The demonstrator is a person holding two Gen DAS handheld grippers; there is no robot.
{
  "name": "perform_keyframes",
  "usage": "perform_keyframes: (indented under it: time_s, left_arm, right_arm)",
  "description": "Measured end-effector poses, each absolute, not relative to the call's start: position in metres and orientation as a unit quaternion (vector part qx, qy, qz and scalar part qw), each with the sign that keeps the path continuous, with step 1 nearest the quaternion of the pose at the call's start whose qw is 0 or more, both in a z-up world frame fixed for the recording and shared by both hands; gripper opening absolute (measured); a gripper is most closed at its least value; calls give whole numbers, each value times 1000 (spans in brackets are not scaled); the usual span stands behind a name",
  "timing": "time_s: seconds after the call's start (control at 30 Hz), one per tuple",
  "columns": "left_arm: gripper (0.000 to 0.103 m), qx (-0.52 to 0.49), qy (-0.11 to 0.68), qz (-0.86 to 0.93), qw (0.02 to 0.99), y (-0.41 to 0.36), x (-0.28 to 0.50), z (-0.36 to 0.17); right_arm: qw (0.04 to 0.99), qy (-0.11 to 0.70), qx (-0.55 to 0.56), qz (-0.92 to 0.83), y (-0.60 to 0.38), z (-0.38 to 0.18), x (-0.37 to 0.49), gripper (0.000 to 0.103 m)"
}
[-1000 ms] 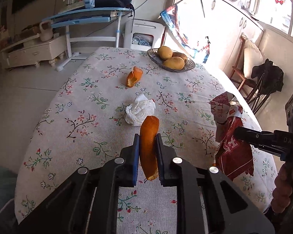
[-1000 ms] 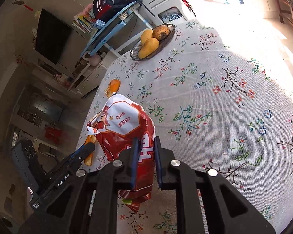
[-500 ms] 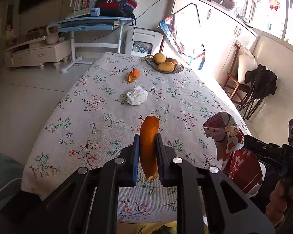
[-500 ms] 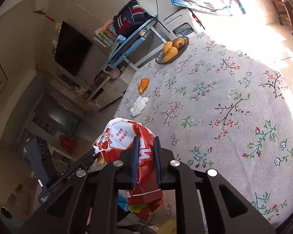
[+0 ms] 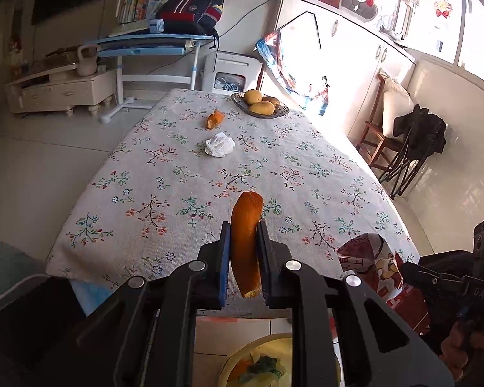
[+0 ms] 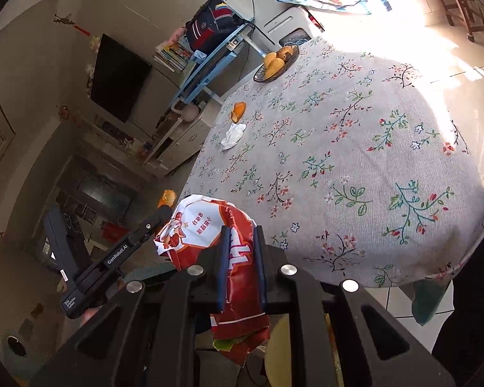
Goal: Collect trash
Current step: 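Carry the snack bag and peel over the yellow bin and open both grippers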
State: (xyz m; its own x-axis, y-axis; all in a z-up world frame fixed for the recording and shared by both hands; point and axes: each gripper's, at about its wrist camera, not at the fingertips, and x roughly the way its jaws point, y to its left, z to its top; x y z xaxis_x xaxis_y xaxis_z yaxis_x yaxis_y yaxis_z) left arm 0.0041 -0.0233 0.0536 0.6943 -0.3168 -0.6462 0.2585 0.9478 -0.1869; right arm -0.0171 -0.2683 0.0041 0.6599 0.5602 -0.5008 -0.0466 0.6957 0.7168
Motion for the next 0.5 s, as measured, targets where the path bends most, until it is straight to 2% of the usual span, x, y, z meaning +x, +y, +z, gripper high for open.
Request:
perform_keyframes:
  time_s: [0.5]
  left_arm:
    - [16,-29,360,-175,916,-35,-41,52]
  right_arm:
    - [837,404,328,172,-256,-1,-49,15]
